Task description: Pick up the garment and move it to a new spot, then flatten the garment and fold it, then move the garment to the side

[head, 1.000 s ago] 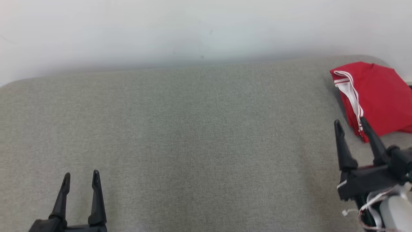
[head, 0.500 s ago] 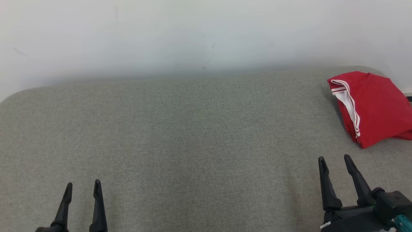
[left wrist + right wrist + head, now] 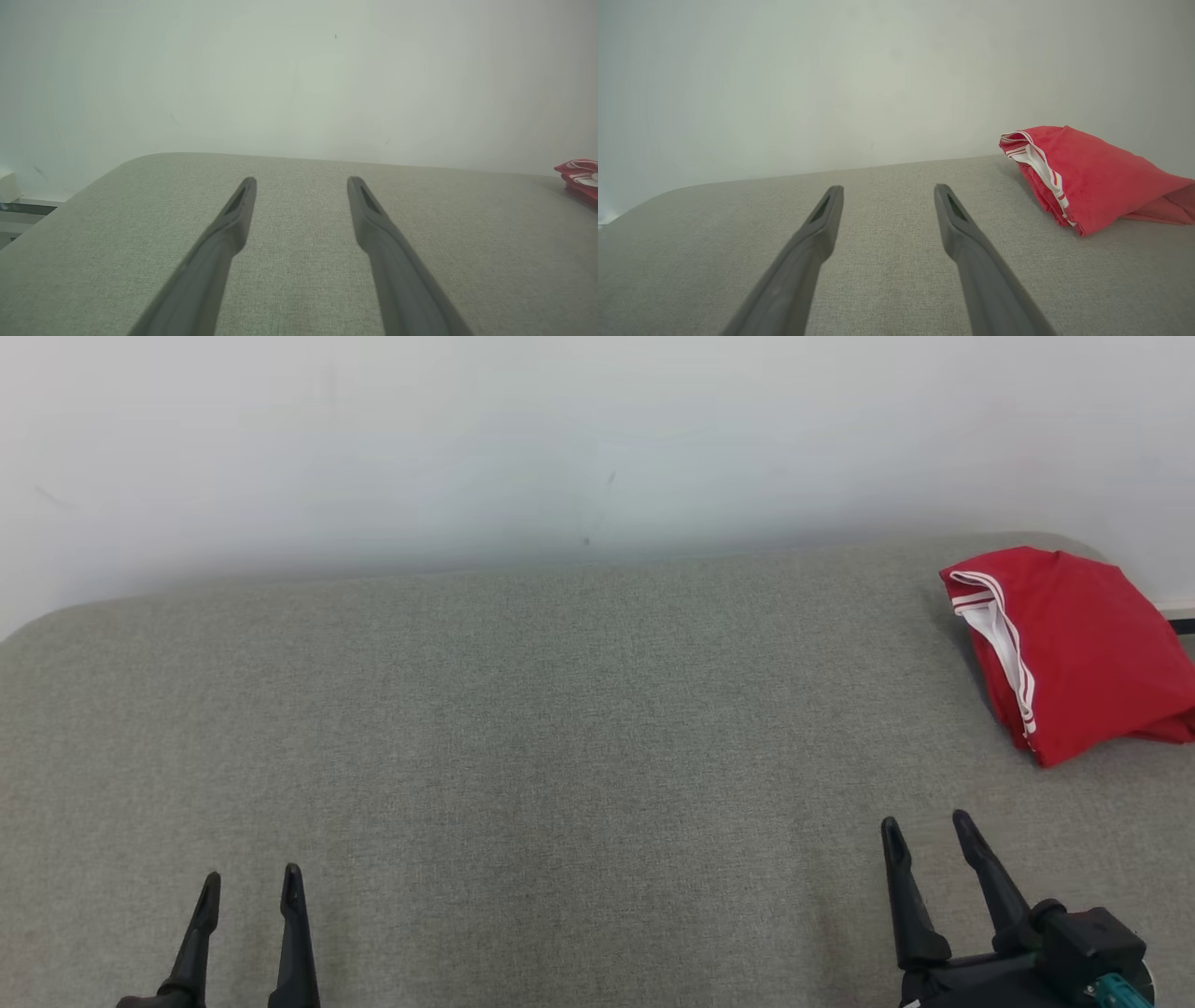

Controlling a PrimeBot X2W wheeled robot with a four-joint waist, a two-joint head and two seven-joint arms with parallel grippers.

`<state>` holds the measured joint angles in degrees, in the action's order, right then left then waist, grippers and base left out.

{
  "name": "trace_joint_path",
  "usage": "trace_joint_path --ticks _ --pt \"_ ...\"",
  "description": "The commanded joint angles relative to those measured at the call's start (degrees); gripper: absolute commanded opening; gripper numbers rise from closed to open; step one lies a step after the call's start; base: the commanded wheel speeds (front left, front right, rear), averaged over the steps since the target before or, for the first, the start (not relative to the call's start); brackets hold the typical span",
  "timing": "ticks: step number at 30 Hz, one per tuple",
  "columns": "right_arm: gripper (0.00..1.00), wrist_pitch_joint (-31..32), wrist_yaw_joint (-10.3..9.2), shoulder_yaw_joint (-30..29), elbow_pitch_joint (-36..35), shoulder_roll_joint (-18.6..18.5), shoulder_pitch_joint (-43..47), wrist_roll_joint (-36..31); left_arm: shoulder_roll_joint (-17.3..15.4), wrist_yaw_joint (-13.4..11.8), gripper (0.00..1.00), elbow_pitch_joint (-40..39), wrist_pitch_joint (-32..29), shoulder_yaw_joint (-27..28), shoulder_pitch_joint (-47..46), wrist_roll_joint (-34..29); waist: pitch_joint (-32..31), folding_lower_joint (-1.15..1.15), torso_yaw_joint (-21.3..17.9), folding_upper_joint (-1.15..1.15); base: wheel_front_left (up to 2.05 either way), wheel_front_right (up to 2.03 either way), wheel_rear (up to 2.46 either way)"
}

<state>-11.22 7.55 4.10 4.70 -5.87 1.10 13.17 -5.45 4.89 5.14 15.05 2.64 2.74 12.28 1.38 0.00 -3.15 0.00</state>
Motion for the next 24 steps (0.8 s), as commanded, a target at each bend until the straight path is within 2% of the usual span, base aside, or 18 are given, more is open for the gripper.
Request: trace_joint_path --ticks 1,13,14,18,24 --pt "1.00 -0.4 -0.16 0.1 0.2 0.3 -0.6 -0.1 0.2 0.0 1.00 0.2 0.2 0.2 0.6 -0.4 0.0 0.00 0.1 0.00 0.00 0.00 0.00" --pt "1.00 -1.2 -0.16 0.9 2.2 0.9 -1.2 -0.1 0.3 -0.1 1.00 0.6 0.2 0.6 0.7 -1.2 -0.4 0.00 0.4 0.00 0.00 0.00 0.00" --pt "0.00 -0.9 0.00 0.8 2.2 0.7 -1.0 0.0 0.1 -0.3 0.00 0.5 0.0 0.5 0.0 -0.8 -0.4 0.00 0.4 0.00 0.00 0.00 0.00" --pt "0.00 -0.8 0.00 1.0 3.9 0.9 -0.1 0.4 0.3 -0.3 0.00 2.3 -0.2 0.5 0.4 -0.8 -0.4 0.00 0.4 0.00 0.00 0.00 0.00" --pt "0.00 0.5 -0.01 0.4 4.2 0.8 -0.6 7.3 0.5 -0.1 0.00 3.2 -2.3 1.2 -0.7 5.9 -0.4 0.00 0.5 0.00 0.00 0.00 0.00"
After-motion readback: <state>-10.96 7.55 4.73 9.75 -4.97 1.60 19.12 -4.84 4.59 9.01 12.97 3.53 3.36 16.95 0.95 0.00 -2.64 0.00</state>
